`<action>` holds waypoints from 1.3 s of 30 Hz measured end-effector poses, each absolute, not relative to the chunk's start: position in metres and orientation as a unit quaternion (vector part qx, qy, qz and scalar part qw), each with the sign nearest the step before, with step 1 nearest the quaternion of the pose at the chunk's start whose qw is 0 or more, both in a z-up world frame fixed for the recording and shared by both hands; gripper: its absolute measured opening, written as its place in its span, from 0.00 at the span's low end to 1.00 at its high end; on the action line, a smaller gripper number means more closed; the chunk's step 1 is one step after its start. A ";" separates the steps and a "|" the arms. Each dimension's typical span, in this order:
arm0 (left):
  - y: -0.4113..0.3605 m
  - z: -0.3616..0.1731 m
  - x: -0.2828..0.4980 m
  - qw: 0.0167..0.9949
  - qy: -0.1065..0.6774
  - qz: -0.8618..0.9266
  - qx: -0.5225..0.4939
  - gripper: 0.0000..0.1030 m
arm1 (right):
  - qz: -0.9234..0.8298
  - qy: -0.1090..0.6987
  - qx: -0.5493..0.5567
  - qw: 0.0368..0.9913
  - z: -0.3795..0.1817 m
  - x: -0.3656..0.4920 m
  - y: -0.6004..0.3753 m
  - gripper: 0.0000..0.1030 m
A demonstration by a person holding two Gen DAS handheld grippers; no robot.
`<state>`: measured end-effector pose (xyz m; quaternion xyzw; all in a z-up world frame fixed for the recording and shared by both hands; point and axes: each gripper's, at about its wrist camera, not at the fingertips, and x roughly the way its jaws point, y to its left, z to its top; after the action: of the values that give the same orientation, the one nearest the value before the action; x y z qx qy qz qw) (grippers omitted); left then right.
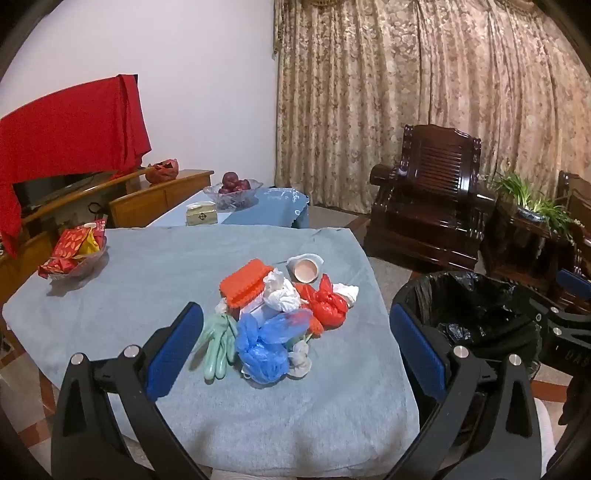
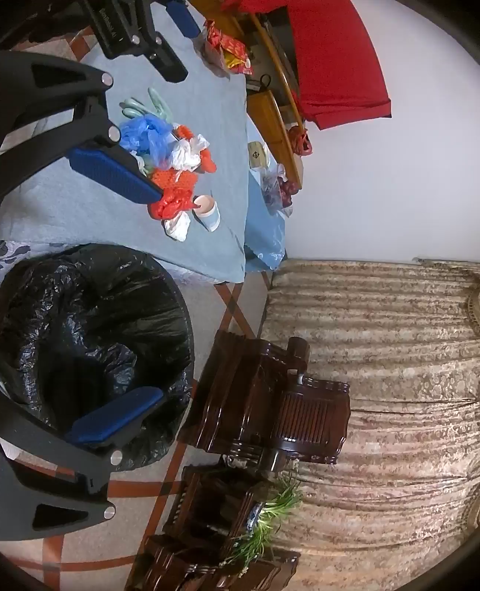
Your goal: Collect trash
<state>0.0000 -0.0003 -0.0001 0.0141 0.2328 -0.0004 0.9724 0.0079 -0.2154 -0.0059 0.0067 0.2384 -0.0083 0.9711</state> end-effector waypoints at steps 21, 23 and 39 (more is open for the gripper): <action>0.007 0.005 0.003 0.973 0.230 0.006 0.010 0.95 | -0.009 0.236 0.004 0.972 -0.007 0.009 -0.213 0.94; 0.007 0.005 0.003 0.973 0.230 0.006 0.010 0.95 | -0.009 0.236 0.004 0.972 -0.007 0.009 -0.213 0.94; 0.007 0.005 0.003 0.973 0.230 0.006 0.012 0.95 | -0.009 0.237 0.004 0.971 -0.008 0.009 -0.214 0.94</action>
<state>0.0035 0.0073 0.0047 0.0117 0.2304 0.0060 0.9730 0.0093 -0.2141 -0.0080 0.0043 0.2371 -0.0089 0.9714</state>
